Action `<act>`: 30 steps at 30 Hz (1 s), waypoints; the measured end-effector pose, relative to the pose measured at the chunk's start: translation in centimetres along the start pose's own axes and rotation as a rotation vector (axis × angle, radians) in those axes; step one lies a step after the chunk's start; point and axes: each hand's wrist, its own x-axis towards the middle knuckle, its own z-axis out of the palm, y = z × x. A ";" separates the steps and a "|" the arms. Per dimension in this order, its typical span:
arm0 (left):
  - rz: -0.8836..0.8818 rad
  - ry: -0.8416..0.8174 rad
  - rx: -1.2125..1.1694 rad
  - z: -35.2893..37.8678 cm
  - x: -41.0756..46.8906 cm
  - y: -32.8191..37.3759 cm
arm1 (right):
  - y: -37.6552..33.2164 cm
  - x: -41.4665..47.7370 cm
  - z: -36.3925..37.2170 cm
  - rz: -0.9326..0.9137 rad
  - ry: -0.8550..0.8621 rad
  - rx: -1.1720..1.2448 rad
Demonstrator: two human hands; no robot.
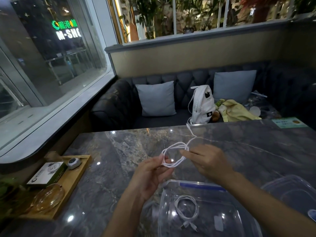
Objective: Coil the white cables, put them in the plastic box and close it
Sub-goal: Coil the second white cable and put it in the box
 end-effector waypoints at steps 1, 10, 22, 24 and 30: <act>0.021 0.061 0.052 0.2 0.3 -0.2 | -0.2 0.0 0.0 0.043 -0.004 0.045; 0.326 0.137 0.412 0.8 1.0 -1.2 | -1.9 1.7 1.9 0.699 -0.164 0.325; 0.693 0.212 1.045 0.3 1.6 -1.6 | -0.5 2.8 1.8 0.924 -0.435 0.953; 0.602 0.205 1.086 0.1 1.9 -1.6 | -0.2 2.5 1.7 0.903 -0.434 1.071; 0.502 0.177 1.108 -0.1 2.4 -2.0 | 0.2 2.3 1.6 0.881 -0.373 1.139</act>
